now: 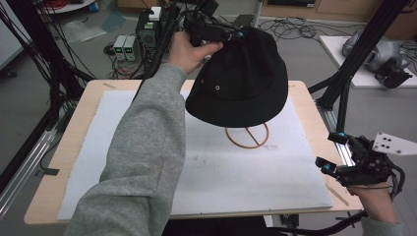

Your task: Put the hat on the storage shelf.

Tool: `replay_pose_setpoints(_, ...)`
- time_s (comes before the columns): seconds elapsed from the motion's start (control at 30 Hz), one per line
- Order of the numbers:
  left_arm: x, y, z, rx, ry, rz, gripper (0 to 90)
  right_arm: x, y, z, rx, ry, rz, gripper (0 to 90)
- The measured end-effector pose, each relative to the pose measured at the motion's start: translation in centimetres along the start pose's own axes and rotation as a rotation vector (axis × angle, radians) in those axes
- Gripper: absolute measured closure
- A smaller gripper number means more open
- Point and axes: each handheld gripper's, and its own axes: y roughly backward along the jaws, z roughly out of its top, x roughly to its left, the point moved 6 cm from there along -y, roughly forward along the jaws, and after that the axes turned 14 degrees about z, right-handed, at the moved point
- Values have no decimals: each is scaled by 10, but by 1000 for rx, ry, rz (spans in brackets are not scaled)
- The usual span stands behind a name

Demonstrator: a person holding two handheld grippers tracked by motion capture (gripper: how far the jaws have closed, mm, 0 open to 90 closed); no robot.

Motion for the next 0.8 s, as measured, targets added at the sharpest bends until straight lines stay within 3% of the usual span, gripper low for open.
replay_pose_setpoints(0.33,10,-34,-13,30,-3,-1,846,2,13,-6,-2,-21,-31,34)
replay_pose_setpoints(0.57,6,-56,-22,45,-13,-23,844,4,18,-10,1,-27,-46,34)
replay_pose_setpoints(0.8,9,-77,-35,72,3,-31,845,6,22,-12,3,-32,-59,34)
